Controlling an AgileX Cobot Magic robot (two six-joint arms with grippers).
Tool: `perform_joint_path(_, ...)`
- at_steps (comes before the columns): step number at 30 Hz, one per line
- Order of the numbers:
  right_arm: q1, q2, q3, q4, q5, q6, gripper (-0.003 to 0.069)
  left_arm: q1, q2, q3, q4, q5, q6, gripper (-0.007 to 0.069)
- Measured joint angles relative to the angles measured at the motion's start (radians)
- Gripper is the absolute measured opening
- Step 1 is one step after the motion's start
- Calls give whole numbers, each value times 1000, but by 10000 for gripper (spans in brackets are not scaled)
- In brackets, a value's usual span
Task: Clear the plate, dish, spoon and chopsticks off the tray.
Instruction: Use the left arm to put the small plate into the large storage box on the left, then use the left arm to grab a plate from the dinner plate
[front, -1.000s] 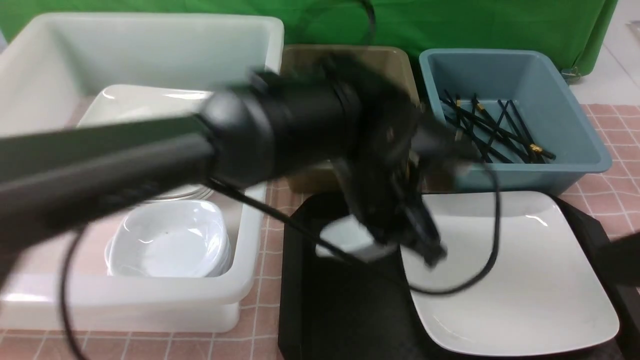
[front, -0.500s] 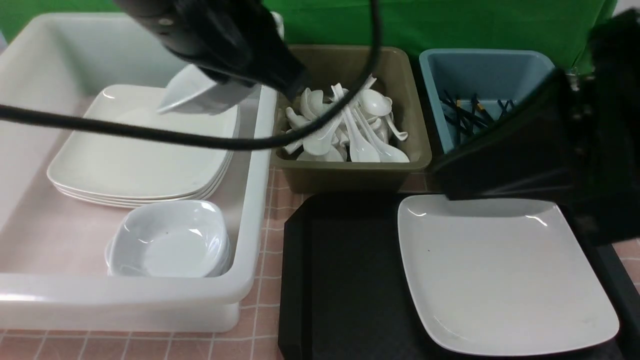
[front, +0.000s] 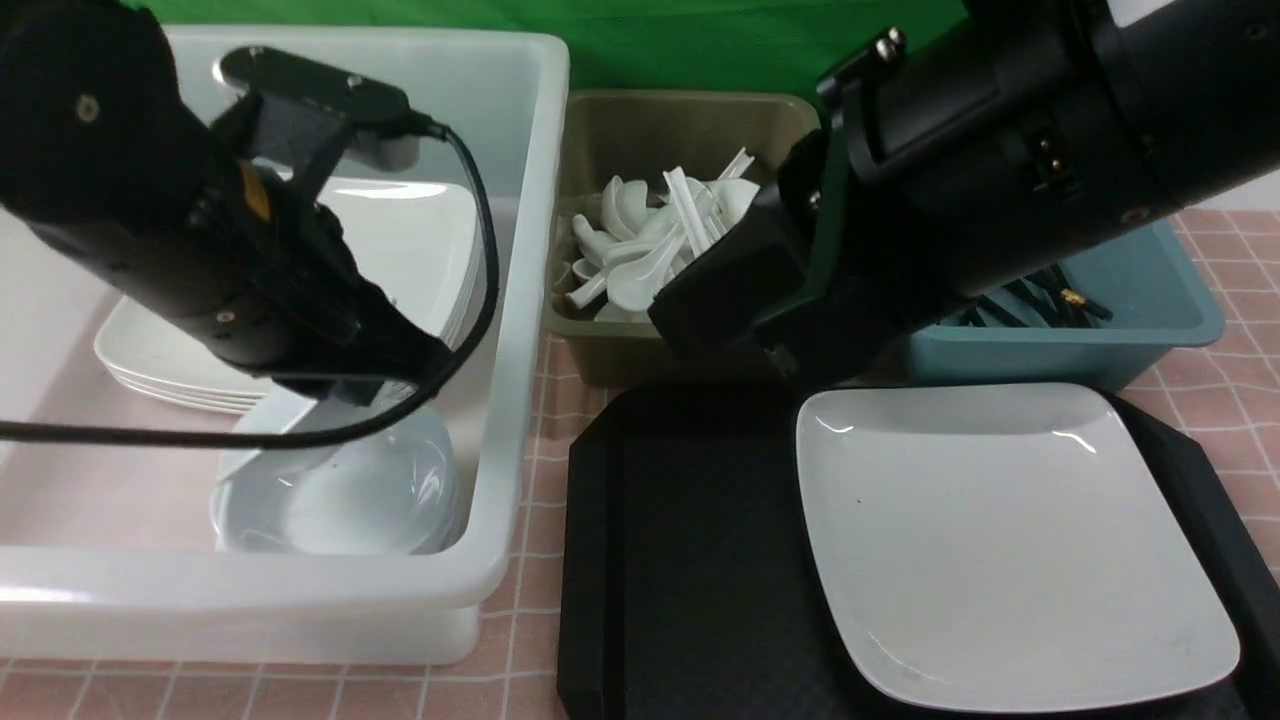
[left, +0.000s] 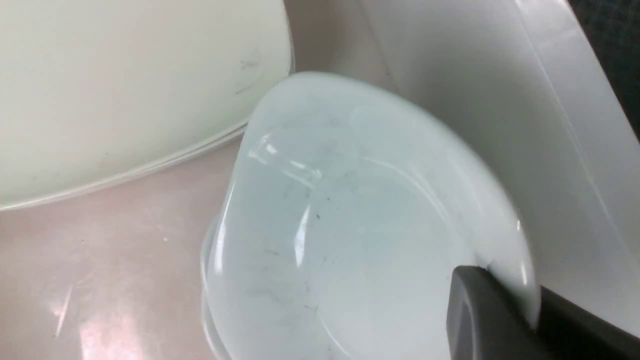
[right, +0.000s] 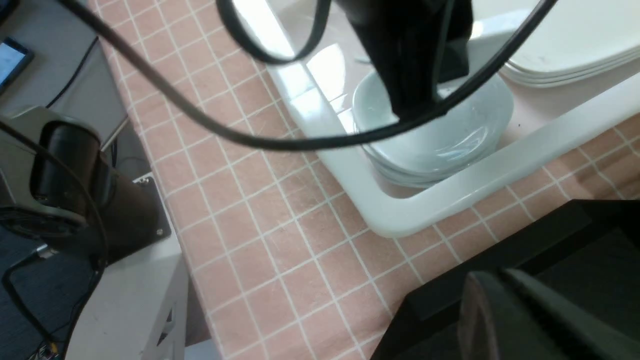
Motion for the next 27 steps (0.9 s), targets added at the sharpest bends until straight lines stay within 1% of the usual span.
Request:
perform_joint_path(5,0,0,-2,0,-7,-3,30,0,0,34,-30,-26,0,23)
perform_joint_path(7,0,0,-3,0,-14,-3,30,0,0,37,-32,-36,0,64)
perform_joint_path(8,0,0,-3,0,-15,-3,30,0,0,37,-34,-48,0,108)
perform_joint_path(9,0,0,-3,0,-15,-3,30,0,0,37,-34,-51,0,124)
perform_joint_path(10,0,0,-4,0,-15,-3,30,0,0,37,-34,-60,-1,190)
perform_joint_path(14,1,-3,-4,-19,-15,-3,30,0,0,37,-30,-62,-4,363)
perform_joint_path(15,1,-4,-4,-24,-15,-3,30,0,0,37,-27,-62,-4,371)
perform_joint_path(16,1,-11,-4,-48,-15,-3,30,0,-2,37,-19,-62,-7,420)
perform_joint_path(17,1,-21,-4,-78,-8,0,30,0,-6,33,-16,-57,-8,450)
perform_joint_path(18,1,-23,-4,-78,-8,2,30,0,-6,32,-16,-55,-8,454)
perform_joint_path(19,-5,-39,-4,-123,11,17,30,0,-15,8,-23,-48,-8,468)
perform_joint_path(20,-14,-54,-4,-153,30,33,30,0,-20,-6,-31,-46,-8,464)
perform_joint_path(21,-29,-70,-4,-187,57,49,30,-4,-25,-28,-49,-46,-8,440)
perform_joint_path(22,-32,-74,-4,-195,62,49,30,-5,-25,-33,-52,-46,-8,434)
perform_joint_path(23,-68,-104,-4,-260,116,71,30,-24,-26,-75,-90,-46,-4,356)
perform_joint_path(24,-96,-120,-4,-294,156,82,30,-44,-22,-102,-119,-49,3,286)
perform_joint_path(25,-102,-120,-4,-294,164,84,30,-49,-20,-107,-126,-48,5,270)
perform_joint_path(27,-184,-163,5,-338,221,111,30,-118,19,-176,-219,-51,56,89)
